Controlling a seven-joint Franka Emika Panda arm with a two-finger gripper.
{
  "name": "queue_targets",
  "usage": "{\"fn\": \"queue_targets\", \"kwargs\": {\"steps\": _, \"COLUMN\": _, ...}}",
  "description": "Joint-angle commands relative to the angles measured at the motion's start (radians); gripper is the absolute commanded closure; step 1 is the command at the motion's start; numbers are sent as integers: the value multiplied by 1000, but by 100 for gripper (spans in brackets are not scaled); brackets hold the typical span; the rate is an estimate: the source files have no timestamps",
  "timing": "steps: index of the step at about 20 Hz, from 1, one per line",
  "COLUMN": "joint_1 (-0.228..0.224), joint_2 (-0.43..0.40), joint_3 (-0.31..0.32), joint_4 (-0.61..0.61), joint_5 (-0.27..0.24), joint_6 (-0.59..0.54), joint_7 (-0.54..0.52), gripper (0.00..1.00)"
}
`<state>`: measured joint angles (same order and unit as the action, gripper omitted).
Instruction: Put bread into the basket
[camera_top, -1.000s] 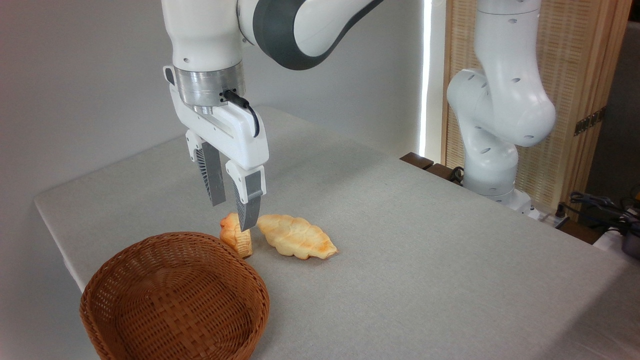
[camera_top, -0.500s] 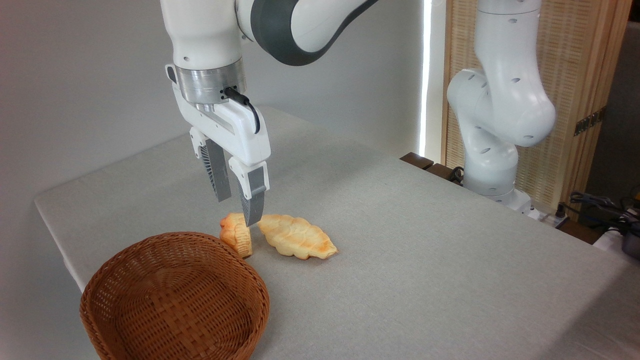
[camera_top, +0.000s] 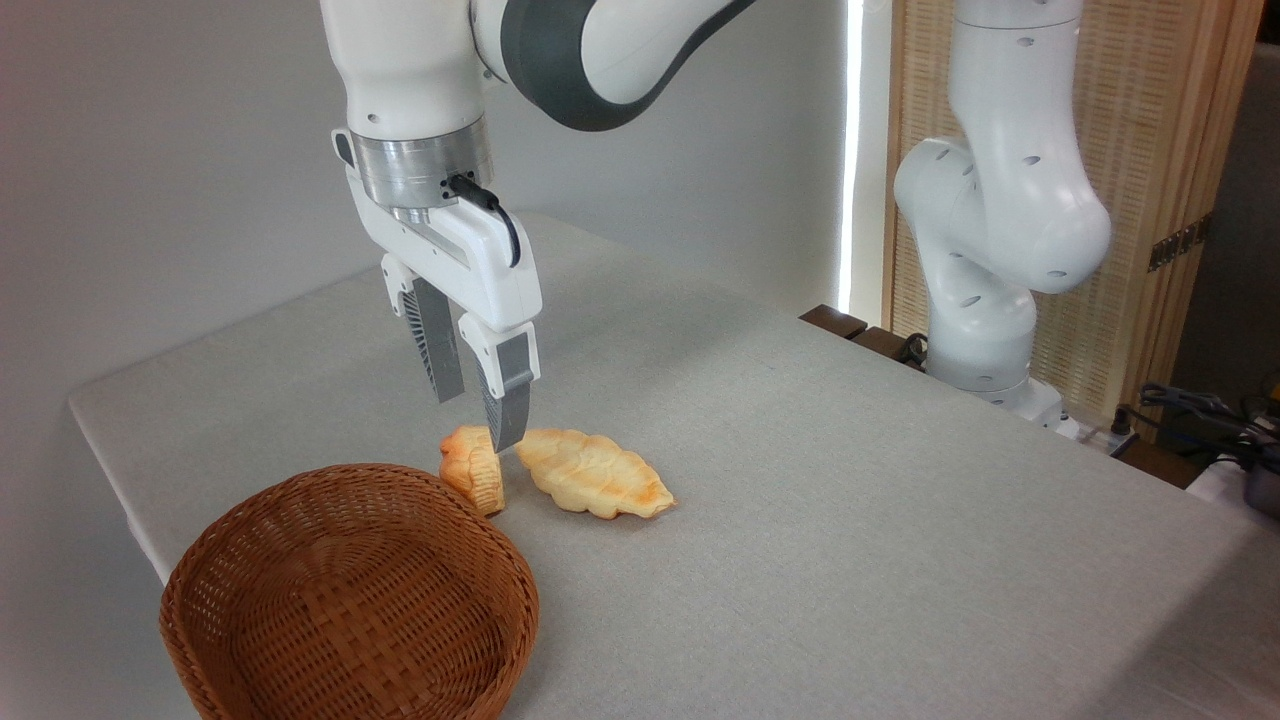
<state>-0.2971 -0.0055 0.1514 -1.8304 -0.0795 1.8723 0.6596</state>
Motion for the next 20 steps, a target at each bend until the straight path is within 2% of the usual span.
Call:
{"fn": "queue_targets", "kwargs": {"steps": 1, "joint_1": -8, "joint_2": -13, "joint_3": 7, "joint_4": 8, "joint_5": 0, "joint_6": -25, "joint_7": -5, "gripper": 0}}
{"fn": "queue_targets", "kwargs": {"steps": 7, "joint_1": -8, "joint_2": -13, "joint_3": 7, "joint_4": 5, "joint_5": -6, "joint_6": -33, "joint_7": -54, "gripper": 0}}
{"fn": "queue_targets", "kwargs": {"steps": 13, "joint_1": -8, "joint_2": -13, "joint_3": 7, "joint_4": 6, "joint_5": -3, "joint_6": -30, "joint_7": -48, "gripper": 0}}
{"fn": "queue_targets", "kwargs": {"steps": 16, "joint_1": -8, "joint_2": -13, "joint_3": 5, "joint_4": 5, "joint_5": 9, "joint_6": -27, "joint_7": -32, "gripper": 0}}
{"fn": "queue_targets", "kwargs": {"steps": 20, "joint_1": -14, "joint_2": -13, "joint_3": 4, "joint_4": -1, "joint_5": 9, "joint_6": -32, "joint_7": 40, "gripper": 0}}
